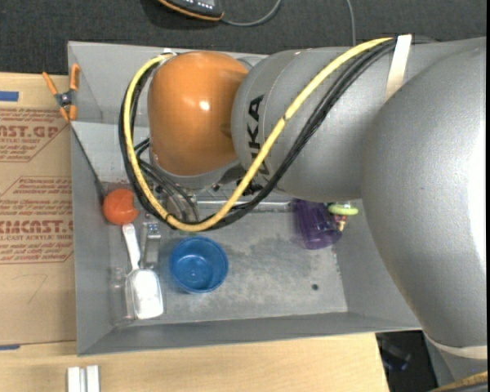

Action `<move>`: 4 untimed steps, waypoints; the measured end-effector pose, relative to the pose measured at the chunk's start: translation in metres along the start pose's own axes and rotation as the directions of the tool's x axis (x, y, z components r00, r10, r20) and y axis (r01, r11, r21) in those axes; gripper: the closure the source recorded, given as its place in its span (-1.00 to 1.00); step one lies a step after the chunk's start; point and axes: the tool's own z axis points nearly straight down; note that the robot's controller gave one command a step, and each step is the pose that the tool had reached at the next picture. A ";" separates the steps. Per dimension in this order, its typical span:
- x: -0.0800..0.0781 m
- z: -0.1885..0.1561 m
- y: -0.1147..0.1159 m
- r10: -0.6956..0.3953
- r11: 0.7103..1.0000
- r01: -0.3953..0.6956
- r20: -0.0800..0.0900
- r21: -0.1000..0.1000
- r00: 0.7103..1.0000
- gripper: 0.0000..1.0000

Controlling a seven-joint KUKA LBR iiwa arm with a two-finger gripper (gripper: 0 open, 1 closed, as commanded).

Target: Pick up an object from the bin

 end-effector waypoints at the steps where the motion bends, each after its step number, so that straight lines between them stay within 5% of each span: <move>1: 0.000 0.000 0.000 0.000 1.000 0.000 0.000 0.000 1.000 -1.00; 2: 0.052 -0.079 -0.025 -0.062 0.998 0.062 0.004 -0.001 0.998 -1.00; 3: 0.040 0.002 -0.018 -0.051 0.999 0.051 0.005 -0.003 0.999 -1.00; 4: 0.050 -0.005 -0.064 -0.116 0.993 0.116 0.004 -0.001 0.993 -1.00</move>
Offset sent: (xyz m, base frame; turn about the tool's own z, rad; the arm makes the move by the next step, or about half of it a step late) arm -0.0508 -0.0249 0.0757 -0.0615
